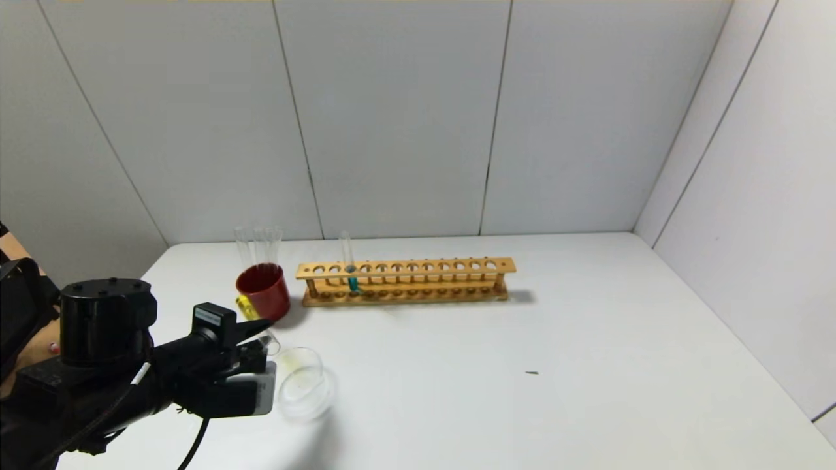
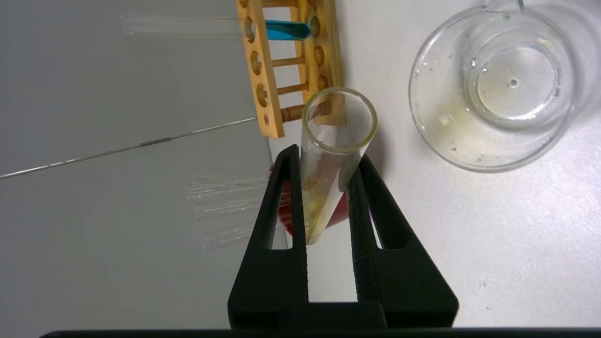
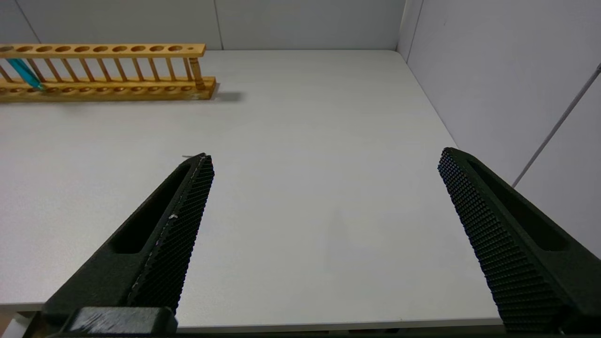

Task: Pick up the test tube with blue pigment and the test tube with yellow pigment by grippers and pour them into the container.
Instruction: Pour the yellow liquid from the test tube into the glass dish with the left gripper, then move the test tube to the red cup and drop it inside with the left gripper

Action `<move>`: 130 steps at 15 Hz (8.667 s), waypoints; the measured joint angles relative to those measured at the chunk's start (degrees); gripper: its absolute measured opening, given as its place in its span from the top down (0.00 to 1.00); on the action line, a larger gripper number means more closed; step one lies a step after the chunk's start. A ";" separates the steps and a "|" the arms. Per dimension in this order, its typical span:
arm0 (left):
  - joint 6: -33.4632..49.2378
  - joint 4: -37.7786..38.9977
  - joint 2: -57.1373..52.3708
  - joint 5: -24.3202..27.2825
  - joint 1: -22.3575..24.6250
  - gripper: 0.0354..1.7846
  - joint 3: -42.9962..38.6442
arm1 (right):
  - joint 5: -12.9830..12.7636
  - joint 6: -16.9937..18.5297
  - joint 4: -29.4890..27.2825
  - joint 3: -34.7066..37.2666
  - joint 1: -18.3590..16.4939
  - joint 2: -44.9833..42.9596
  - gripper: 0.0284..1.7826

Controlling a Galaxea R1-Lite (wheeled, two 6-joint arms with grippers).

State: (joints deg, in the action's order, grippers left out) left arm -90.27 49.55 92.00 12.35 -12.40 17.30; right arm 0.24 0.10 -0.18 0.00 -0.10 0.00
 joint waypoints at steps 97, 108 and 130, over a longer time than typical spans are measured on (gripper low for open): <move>-39.97 -8.63 7.22 -2.55 4.77 0.84 11.80 | 0.00 -0.02 0.00 0.00 0.00 0.00 0.02; 41.98 -8.41 -11.93 -18.99 -2.47 0.84 12.19 | -0.02 -0.02 0.02 0.00 0.00 0.00 0.02; 83.66 14.47 8.87 -10.18 8.61 0.84 16.16 | -0.02 0.01 0.00 0.00 0.00 0.00 0.02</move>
State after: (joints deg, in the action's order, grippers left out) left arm -6.61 64.02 100.88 2.17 -3.79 33.46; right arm 0.22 0.11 -0.18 0.00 -0.10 0.00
